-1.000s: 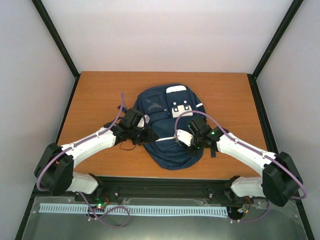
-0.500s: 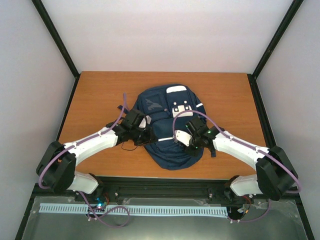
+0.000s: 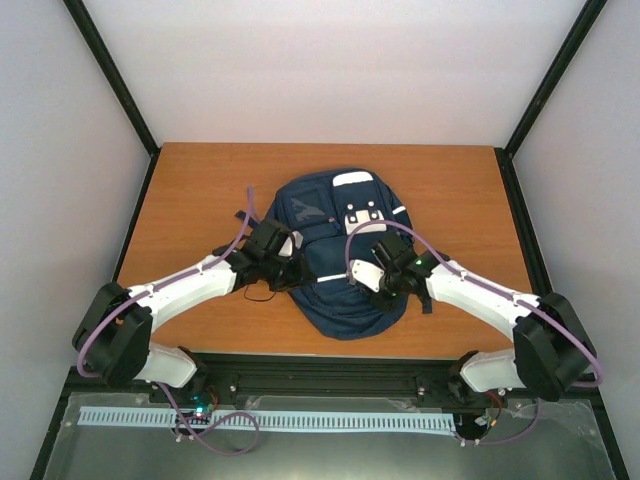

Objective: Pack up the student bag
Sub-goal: Zip the student bag at the center of the board.

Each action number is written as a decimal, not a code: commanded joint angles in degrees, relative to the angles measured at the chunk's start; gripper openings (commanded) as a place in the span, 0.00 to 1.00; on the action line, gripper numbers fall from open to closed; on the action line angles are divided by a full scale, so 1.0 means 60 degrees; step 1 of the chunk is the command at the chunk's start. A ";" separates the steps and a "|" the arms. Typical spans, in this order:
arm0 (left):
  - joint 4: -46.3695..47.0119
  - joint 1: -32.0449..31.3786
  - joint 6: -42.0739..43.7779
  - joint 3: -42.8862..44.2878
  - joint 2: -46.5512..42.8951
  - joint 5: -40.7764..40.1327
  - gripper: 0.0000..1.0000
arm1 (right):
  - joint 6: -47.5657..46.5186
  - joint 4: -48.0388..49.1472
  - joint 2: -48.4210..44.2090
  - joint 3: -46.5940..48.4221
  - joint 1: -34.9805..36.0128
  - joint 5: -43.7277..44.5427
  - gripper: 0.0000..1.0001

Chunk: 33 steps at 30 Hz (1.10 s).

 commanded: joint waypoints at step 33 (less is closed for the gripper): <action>-0.1372 0.0766 0.1528 -0.0331 -0.1813 -0.1216 0.01 | -0.2919 -0.2637 -0.0280 0.0501 -0.3009 0.1367 0.03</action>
